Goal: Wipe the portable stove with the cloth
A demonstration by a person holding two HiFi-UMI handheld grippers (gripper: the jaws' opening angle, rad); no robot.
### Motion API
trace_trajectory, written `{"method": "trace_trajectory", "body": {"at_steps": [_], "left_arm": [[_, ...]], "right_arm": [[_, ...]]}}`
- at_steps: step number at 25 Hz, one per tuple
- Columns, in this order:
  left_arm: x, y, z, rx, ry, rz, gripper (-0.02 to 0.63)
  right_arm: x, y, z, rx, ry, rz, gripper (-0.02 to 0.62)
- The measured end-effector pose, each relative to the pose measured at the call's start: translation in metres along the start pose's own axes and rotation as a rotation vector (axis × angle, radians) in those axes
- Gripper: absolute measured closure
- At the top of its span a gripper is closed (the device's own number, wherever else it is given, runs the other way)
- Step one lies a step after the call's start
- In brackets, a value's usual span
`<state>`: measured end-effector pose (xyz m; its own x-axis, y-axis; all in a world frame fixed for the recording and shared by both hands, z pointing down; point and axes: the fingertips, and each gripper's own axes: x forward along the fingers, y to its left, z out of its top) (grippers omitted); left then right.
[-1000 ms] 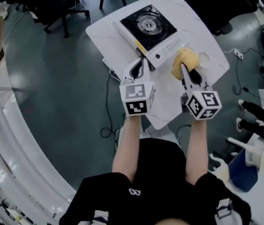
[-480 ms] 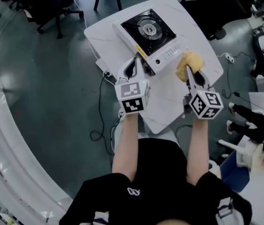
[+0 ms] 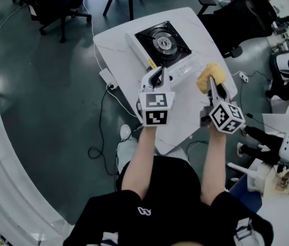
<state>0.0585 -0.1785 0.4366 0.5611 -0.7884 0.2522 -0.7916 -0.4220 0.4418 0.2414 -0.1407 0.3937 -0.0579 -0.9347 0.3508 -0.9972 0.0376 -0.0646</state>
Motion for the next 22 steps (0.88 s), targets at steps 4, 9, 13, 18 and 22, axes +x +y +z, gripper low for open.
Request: {"method": "trace_trajectory", "body": {"at_steps": [4,9,13,18,22], "left_arm": [[0.010,0.003,-0.011,-0.001,0.019,0.009,0.612],[0.025,0.004,-0.026,-0.007,0.054,0.033,0.612],[0.039,-0.002,-0.036,0.004,0.085,0.044,0.612],[0.052,-0.007,-0.047,0.017,0.108,0.060,0.612],[0.054,-0.004,-0.049,0.036,0.120,0.101,0.612]], "right_arm": [[0.009,-0.013,-0.007,0.018,0.007,-0.010,0.557],[0.025,-0.037,-0.020,0.141,0.012,-0.039,0.557],[0.043,-0.059,-0.028,0.128,0.053,-0.053,0.557],[0.071,-0.092,-0.036,0.052,0.102,-0.055,0.557],[0.105,-0.100,-0.043,-0.062,0.160,0.001,0.557]]}}
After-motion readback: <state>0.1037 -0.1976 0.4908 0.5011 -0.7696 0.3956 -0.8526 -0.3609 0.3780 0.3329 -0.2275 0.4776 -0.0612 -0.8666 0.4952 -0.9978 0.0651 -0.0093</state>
